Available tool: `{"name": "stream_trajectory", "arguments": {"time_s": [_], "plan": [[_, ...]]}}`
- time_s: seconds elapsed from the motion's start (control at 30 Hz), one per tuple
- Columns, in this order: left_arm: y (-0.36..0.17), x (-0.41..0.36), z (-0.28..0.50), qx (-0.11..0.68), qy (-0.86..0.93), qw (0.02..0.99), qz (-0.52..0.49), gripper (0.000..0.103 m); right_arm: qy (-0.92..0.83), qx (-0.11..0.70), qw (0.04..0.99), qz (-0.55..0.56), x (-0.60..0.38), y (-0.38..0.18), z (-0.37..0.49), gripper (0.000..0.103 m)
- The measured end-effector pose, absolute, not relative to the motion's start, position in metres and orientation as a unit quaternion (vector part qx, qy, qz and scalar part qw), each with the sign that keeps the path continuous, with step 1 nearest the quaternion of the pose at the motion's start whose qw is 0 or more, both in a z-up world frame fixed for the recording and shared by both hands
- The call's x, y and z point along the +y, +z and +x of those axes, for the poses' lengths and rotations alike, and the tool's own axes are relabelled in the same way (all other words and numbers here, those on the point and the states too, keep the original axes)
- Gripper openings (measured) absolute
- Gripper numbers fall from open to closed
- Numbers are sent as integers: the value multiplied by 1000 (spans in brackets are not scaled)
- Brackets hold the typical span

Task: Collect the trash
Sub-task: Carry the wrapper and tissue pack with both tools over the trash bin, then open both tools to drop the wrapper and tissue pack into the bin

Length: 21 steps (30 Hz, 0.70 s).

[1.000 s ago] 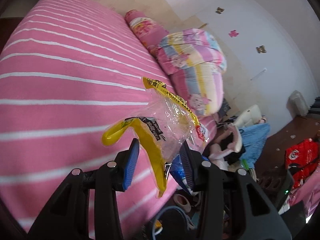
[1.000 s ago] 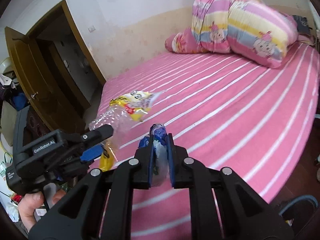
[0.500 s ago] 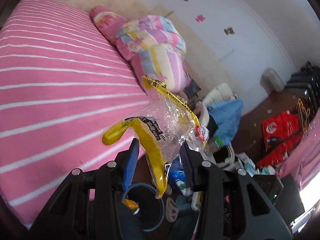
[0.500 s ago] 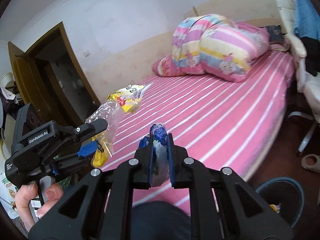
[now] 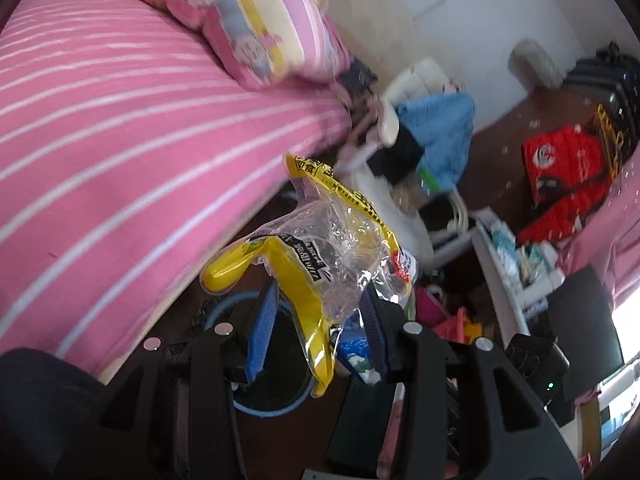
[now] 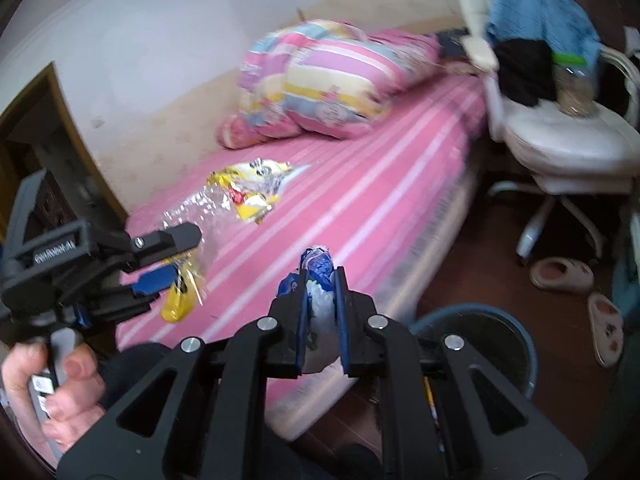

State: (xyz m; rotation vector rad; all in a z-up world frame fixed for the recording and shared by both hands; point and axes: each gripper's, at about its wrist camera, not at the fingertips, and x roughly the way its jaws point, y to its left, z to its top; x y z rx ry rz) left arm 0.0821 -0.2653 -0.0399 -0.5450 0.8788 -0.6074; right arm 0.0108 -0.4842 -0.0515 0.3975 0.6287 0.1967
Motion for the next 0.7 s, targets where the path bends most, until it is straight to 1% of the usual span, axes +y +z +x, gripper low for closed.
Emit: {"name": "stream_trajectory", "arguments": {"time_s": [0.23, 0.4, 0.63, 0.7], "plan": [[-88, -329, 100, 485, -300, 792, -219, 40, 41, 359, 910, 202, -526, -111, 8, 13], [-117, -363, 110, 519, -309, 776, -181, 40, 11, 393, 894, 213, -549, -148, 8, 13], [-157, -401, 134, 566, -315, 752, -125, 41, -9, 425, 879, 214, -558, -181, 17, 13], [-170, -409, 142, 577, -316, 744, -119, 43, -17, 434, 876, 210, -560, -189, 20, 14]]}}
